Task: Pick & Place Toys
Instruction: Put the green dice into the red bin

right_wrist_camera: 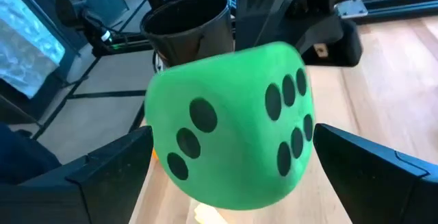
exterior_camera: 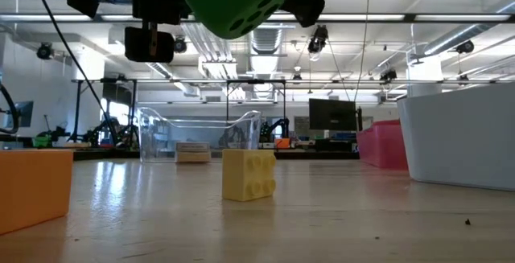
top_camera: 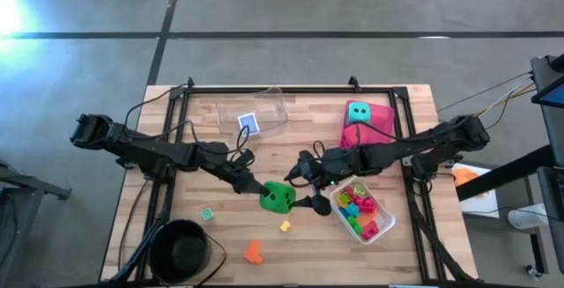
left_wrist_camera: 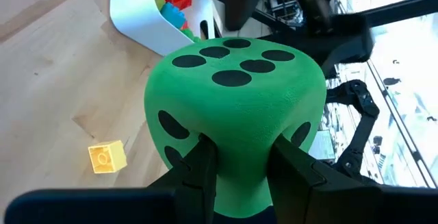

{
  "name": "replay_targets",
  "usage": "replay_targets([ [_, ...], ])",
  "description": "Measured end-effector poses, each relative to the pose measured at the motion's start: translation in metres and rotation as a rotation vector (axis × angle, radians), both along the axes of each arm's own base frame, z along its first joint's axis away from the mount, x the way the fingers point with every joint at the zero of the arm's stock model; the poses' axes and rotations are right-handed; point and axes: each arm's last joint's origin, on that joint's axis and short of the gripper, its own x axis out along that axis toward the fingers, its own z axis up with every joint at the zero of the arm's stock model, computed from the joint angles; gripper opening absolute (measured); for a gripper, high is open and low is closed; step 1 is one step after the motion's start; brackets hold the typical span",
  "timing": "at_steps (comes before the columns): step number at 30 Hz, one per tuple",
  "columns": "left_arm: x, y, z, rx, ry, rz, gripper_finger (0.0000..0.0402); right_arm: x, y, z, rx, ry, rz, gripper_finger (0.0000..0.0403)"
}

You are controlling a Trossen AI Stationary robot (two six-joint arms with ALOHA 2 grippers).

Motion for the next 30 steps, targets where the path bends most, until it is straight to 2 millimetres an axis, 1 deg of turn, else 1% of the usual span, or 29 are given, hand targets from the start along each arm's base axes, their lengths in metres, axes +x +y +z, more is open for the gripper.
replay_targets([
  [3, 0.001, 0.0, 0.002, -0.001, -0.01, 0.0, 0.0095, 0.008, 0.002, -0.001, 0.003, -0.007, 0.023, 0.0396],
  [6, 0.002, 0.0, 0.005, -0.001, -0.018, -0.01, 0.0095, 0.02, 0.003, -0.003, 0.006, -0.001, 0.038, 0.0396],
  [10, 0.002, -0.001, 0.005, -0.007, -0.015, -0.029, 0.0095, 0.036, 0.006, -0.006, -0.003, 0.041, 0.055, 0.0396],
  [13, 0.002, -0.002, 0.005, -0.01, -0.019, -0.033, 0.0092, 0.043, 0.007, -0.005, -0.029, 0.077, 0.069, 0.0391],
  [15, 0.002, -0.002, 0.005, -0.011, -0.018, -0.033, 0.0092, 0.046, 0.008, -0.003, -0.042, 0.093, 0.077, 0.0375],
  [17, 0.002, -0.002, 0.005, -0.011, -0.018, -0.033, 0.0092, 0.048, 0.009, -0.001, -0.051, 0.103, 0.078, 0.0344],
  [22, 0.002, -0.002, 0.005, 0.001, -0.024, -0.027, 0.0092, 0.046, 0.006, 0.003, -0.059, 0.116, 0.07, 0.0228],
  [23, 0.002, -0.002, 0.006, 0.001, -0.025, -0.027, 0.0092, 0.046, 0.006, 0.004, -0.058, 0.116, 0.07, 0.0223],
  [30, 0.002, -0.001, 0.006, 0.006, -0.029, -0.021, 0.0091, 0.046, 0.005, 0.002, -0.062, 0.137, 0.063, 0.0223],
])
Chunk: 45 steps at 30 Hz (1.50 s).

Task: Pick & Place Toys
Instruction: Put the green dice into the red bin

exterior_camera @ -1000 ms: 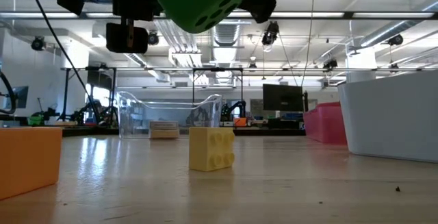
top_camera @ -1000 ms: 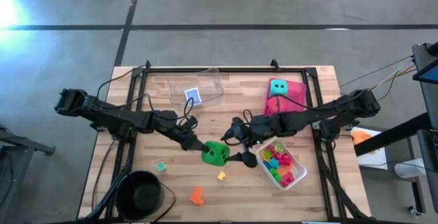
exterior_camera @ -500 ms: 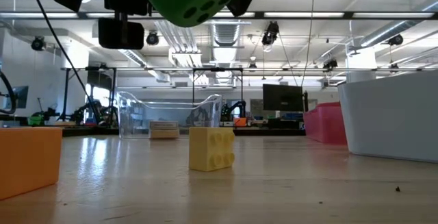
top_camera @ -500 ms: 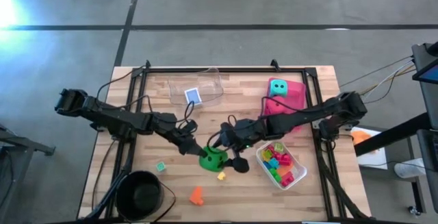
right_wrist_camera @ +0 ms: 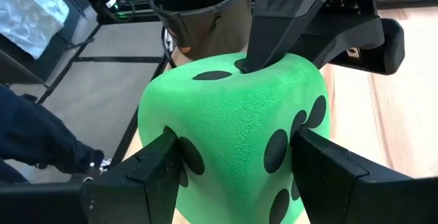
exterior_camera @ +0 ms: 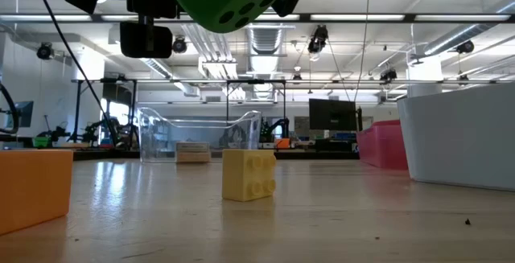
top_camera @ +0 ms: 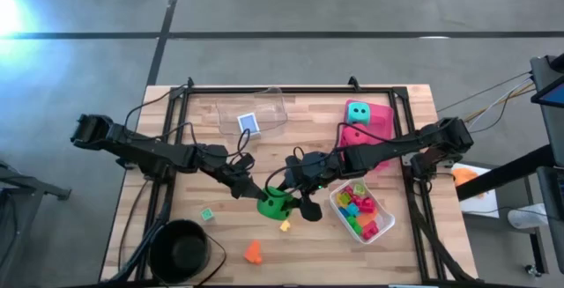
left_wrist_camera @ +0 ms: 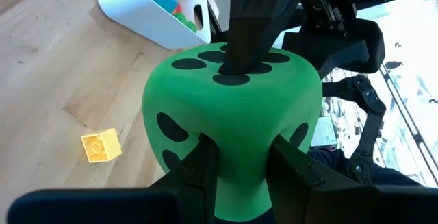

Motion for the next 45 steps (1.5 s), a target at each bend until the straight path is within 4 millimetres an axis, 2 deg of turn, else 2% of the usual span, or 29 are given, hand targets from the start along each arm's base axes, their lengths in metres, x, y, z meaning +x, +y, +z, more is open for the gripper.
replay_targets([
  [6, 0.0, 0.0, 0.001, -0.024, 0.009, 0.008, 0.0093, 0.0, 0.0, 0.0, 0.011, 0.011, -0.013, 0.0223],
  [7, 0.0, 0.0, 0.001, -0.028, 0.011, 0.01, 0.0107, -0.001, 0.0, 0.0, 0.012, 0.013, -0.013, 0.0223],
  [15, 0.001, 0.0, 0.003, -0.066, 0.015, 0.013, 0.0339, -0.007, 0.0, 0.007, 0.023, 0.018, -0.007, 0.0218],
  [18, 0.001, 0.0, 0.005, -0.066, 0.001, 0.007, 0.0387, -0.009, 0.0, 0.01, 0.025, 0.02, -0.004, 0.0201],
  [29, 0.001, 0.0, 0.004, -0.141, 0.058, 0.049, 0.033, -0.013, 0.002, 0.009, 0.107, 0.078, 0.018, 0.0192],
  [37, 0.0, 0.001, 0.001, -0.135, 0.085, 0.058, 0.0328, -0.014, 0.007, 0.009, 0.15, 0.1, 0.023, 0.0179],
  [45, -0.006, 0.002, -0.016, -0.106, 0.263, 0.071, 0.0328, -0.019, 0.007, 0.004, 0.218, 0.209, -0.045, 0.0161],
])
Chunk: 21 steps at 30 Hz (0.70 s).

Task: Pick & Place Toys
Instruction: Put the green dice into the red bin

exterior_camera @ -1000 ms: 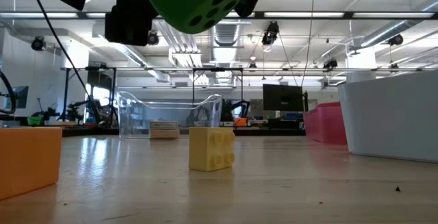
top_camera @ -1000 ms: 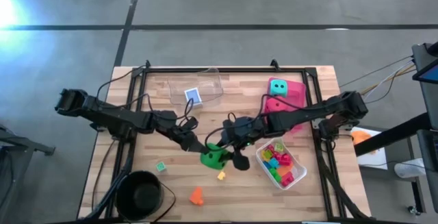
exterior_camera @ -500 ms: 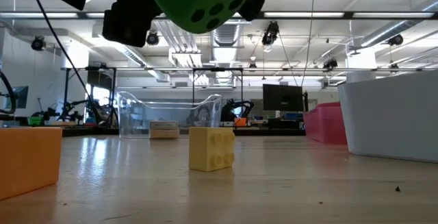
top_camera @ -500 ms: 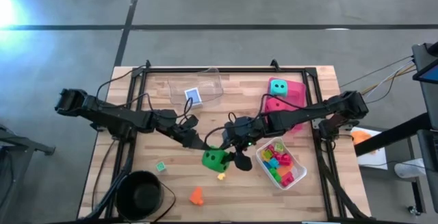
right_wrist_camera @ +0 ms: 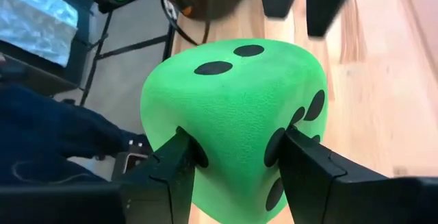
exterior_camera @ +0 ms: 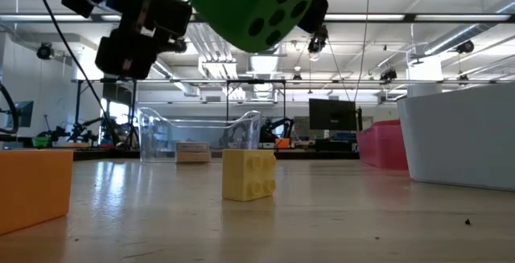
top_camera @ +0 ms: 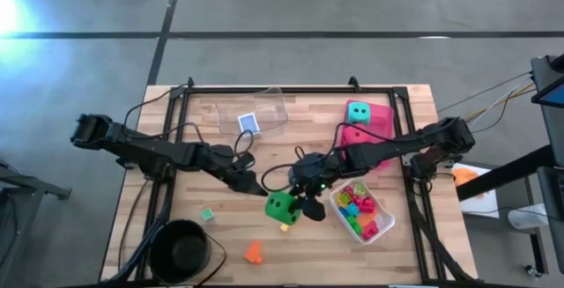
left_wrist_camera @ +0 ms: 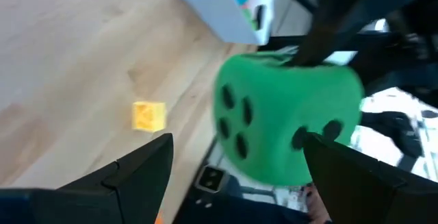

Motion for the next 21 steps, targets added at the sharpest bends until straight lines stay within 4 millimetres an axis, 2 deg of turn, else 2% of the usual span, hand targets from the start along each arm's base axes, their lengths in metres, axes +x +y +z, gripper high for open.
replay_targets([
  [8, -0.005, 0.001, -0.009, 0.011, 0.102, -0.006, 0.0328, -0.016, -0.004, 0.006, 0.035, 0.12, -0.079, 0.0153],
  [21, -0.019, 0.003, 0.006, 0.083, 0.053, -0.045, 0.0328, -0.075, -0.02, 0.037, -0.006, 0.315, -0.314, 0.015],
])
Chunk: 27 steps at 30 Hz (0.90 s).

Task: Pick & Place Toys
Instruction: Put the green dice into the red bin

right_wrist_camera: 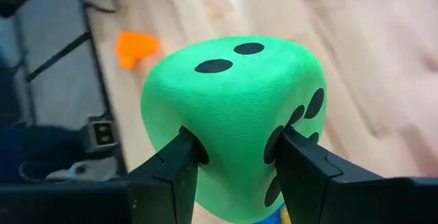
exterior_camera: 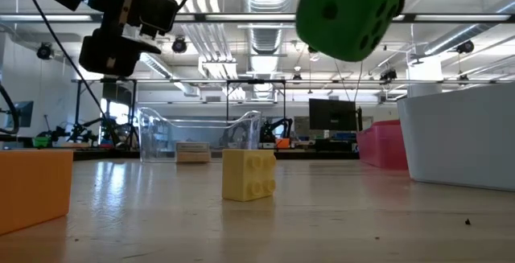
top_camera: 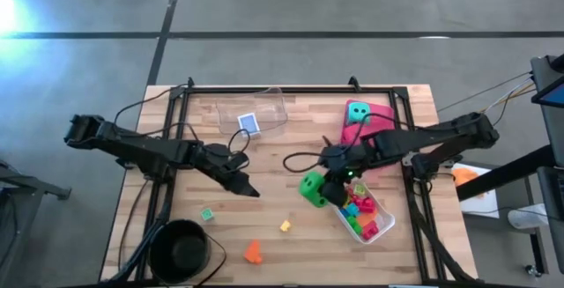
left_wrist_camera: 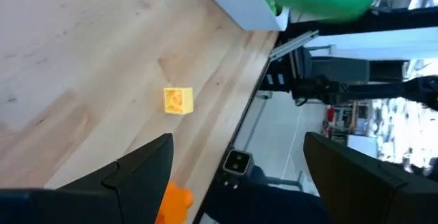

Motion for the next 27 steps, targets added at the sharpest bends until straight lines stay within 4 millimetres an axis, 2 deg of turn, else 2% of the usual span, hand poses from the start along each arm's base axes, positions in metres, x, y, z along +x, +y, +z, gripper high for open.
replay_targets([
  [8, -0.011, 0.002, 0.004, 0.043, 0.021, 0.002, 0.0328, -0.037, -0.018, 0.015, -0.071, 0.093, -0.218, 0.0148],
  [17, -0.013, 0.002, 0.005, 0.057, 0.02, -0.003, 0.0328, -0.074, -0.035, 0.017, -0.176, 0.298, -0.446, 0.0141],
  [22, -0.014, 0.002, 0.004, 0.064, 0.03, -0.008, 0.0328, -0.086, -0.038, 0.014, -0.23, 0.406, -0.511, 0.014],
  [27, -0.014, 0.002, 0.004, 0.068, 0.031, -0.01, 0.0328, -0.089, -0.039, 0.01, -0.26, 0.486, -0.526, 0.0133],
])
